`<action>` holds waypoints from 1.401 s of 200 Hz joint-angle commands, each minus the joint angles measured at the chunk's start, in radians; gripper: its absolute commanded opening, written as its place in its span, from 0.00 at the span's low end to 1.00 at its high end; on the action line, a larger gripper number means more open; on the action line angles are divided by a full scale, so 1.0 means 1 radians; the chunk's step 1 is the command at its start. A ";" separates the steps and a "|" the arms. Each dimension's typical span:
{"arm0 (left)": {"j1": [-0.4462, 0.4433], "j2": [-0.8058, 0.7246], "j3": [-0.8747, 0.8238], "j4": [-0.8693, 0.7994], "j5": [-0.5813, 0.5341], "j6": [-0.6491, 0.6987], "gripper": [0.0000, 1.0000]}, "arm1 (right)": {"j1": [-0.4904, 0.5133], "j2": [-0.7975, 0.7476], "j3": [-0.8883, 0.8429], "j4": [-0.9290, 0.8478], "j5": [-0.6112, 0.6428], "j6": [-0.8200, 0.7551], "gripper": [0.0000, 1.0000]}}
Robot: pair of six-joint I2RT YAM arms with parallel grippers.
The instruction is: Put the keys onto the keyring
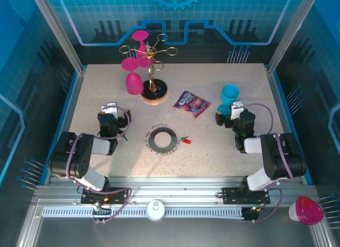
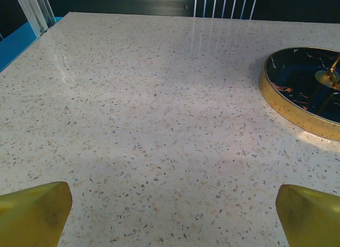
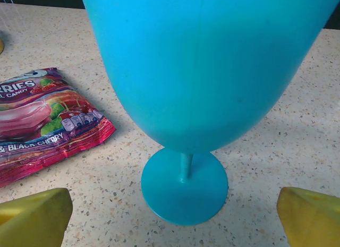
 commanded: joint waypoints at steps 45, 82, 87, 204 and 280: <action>0.008 0.000 0.019 0.018 0.020 -0.018 0.99 | 0.006 0.007 0.021 0.017 0.004 -0.005 1.00; 0.008 0.001 0.019 0.019 0.022 -0.017 0.99 | 0.004 0.008 0.021 0.017 -0.002 -0.001 1.00; 0.009 0.001 0.020 0.018 0.024 -0.020 1.00 | -0.001 0.008 0.019 0.018 -0.009 0.001 1.00; 0.025 -0.137 -0.008 -0.054 0.013 -0.039 0.99 | -0.007 -0.185 -0.014 -0.076 -0.015 0.000 0.95; 0.022 -0.631 0.122 -0.742 0.031 -0.260 0.99 | 0.161 -0.647 0.131 -0.860 0.147 0.271 0.83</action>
